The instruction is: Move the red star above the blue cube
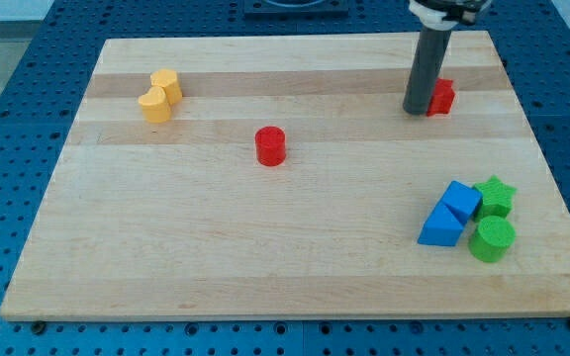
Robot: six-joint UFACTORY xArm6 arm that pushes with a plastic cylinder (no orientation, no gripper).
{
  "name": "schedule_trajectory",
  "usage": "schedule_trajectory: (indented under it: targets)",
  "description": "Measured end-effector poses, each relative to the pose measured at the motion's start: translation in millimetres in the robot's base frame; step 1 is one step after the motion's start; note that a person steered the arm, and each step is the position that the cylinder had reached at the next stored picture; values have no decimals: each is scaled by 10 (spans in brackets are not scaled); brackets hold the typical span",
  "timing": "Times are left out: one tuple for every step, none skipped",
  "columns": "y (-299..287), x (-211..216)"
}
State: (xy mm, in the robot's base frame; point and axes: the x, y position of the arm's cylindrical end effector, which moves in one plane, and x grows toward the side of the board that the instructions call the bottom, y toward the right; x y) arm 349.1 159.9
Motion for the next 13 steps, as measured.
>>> schedule_trajectory:
  targets:
    - [20,-3]
    - [-3,50]
    - [-235,125]
    - [-384,186]
    - [-480,188]
    - [-547,188]
    - [-565,163]
    - [-525,-471]
    - [-322,-633]
    - [160,-640]
    - [231,-594]
    - [364,-362]
    - [364,-274]
